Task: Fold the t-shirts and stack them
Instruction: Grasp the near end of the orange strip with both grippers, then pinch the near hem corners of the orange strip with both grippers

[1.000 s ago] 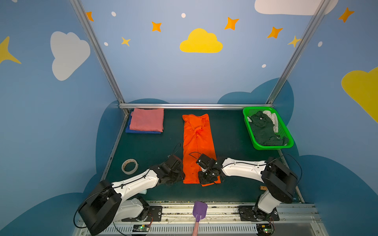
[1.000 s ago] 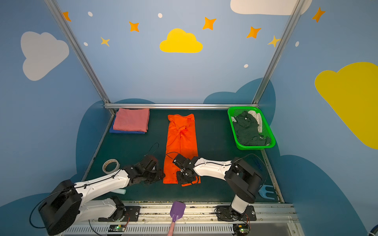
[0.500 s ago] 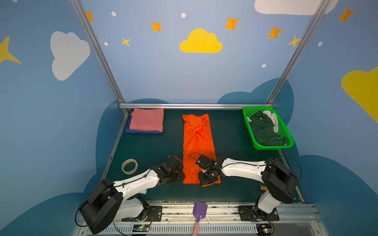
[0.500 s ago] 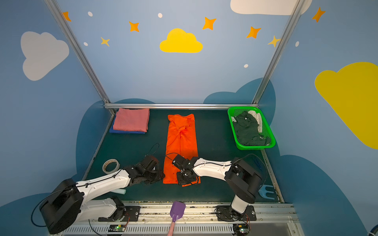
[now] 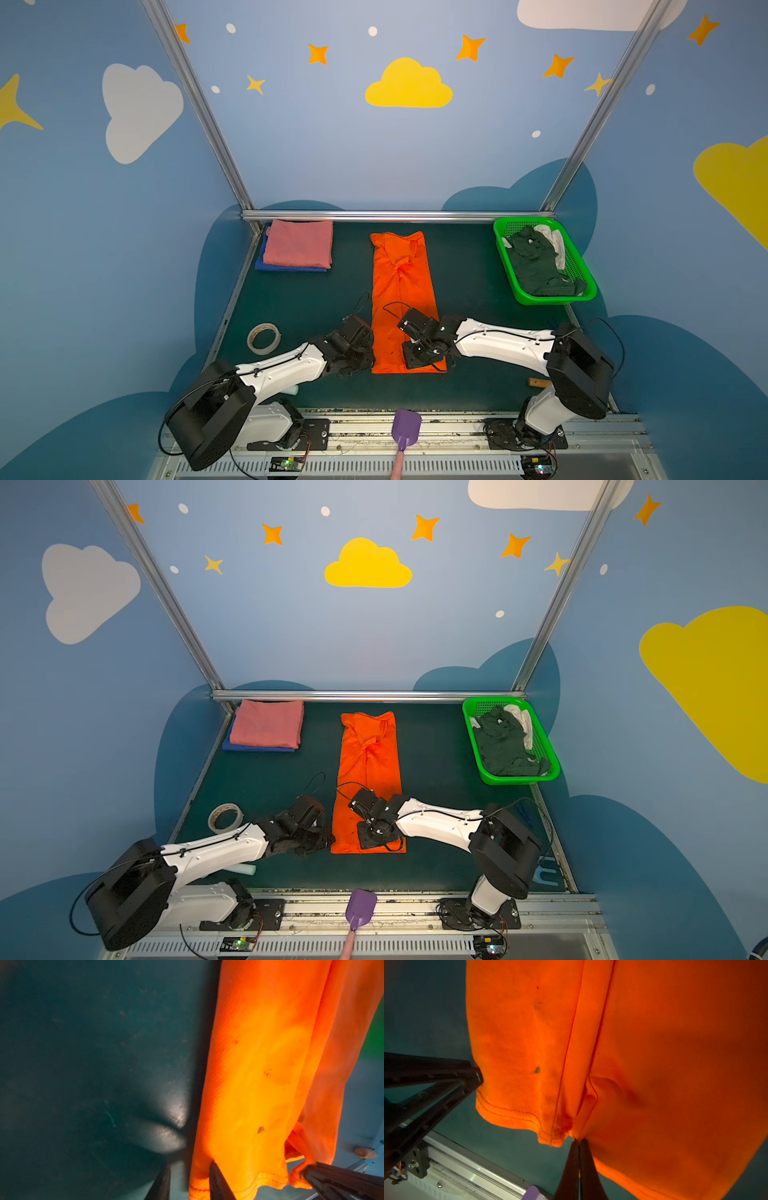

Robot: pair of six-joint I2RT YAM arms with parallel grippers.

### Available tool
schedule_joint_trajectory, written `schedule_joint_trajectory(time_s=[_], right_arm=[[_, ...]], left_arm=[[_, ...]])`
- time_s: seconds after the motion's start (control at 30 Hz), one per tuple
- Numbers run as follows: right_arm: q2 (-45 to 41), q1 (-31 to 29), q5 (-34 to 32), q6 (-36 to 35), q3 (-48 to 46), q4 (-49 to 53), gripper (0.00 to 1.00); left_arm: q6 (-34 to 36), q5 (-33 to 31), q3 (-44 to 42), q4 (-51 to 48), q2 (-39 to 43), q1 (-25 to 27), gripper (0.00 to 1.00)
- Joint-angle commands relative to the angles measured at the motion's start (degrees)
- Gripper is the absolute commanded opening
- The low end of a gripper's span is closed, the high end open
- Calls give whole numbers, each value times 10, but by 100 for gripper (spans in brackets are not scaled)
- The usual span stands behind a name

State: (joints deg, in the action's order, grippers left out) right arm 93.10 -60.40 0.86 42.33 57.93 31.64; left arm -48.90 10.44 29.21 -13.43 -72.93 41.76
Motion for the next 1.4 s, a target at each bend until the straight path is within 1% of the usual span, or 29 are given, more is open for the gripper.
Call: schedule_joint_trajectory(time_s=[0.0,0.37,0.47,0.53,0.63,0.7,0.77,0.8,0.87,0.93,1.0,1.07,1.1,1.17,1.2,1.3,1.37], right_arm=[[21,2,-9,-7,24,8,0],[75,2,13,-8,33,-6,0],[72,1,15,-6,32,-7,16],[65,2,12,-6,33,-6,24],[46,2,7,-6,34,1,31],[27,1,6,-7,33,2,32],[5,2,4,-9,35,6,35],[-8,2,1,-9,34,8,37],[-29,3,-8,-9,31,8,41],[-49,5,-20,-10,22,3,50],[-61,13,-24,-9,10,-1,52],[-66,26,-16,-8,-5,-9,52],[-66,33,-10,-8,-12,-14,49],[-65,41,4,-8,-27,-26,39],[-63,45,11,-6,-33,-34,32],[-53,47,35,-4,-46,-56,14],[-40,46,50,-2,-50,-69,5]], left_arm=[[0,3,-4,-1,-3,2,33],[-1,2,-8,-4,2,2,31],[-1,2,-8,-3,2,3,32],[-1,1,-8,-4,2,3,32],[-1,2,-8,-5,4,3,37],[-1,0,-7,-6,6,3,41],[-1,-1,-7,-8,7,3,50],[-2,-2,-7,-10,8,3,53],[-2,-4,-7,-13,12,4,55],[-3,-8,-8,-15,17,4,57],[-3,-9,-9,-17,20,5,58],[-3,-10,-8,-17,19,4,58],[-3,-8,-8,-17,19,4,58],[-4,-7,-8,-17,17,4,58],[-4,-5,-8,-16,16,4,58],[-5,-4,-9,-16,14,5,55],[-5,-3,-9,-15,14,5,53]])
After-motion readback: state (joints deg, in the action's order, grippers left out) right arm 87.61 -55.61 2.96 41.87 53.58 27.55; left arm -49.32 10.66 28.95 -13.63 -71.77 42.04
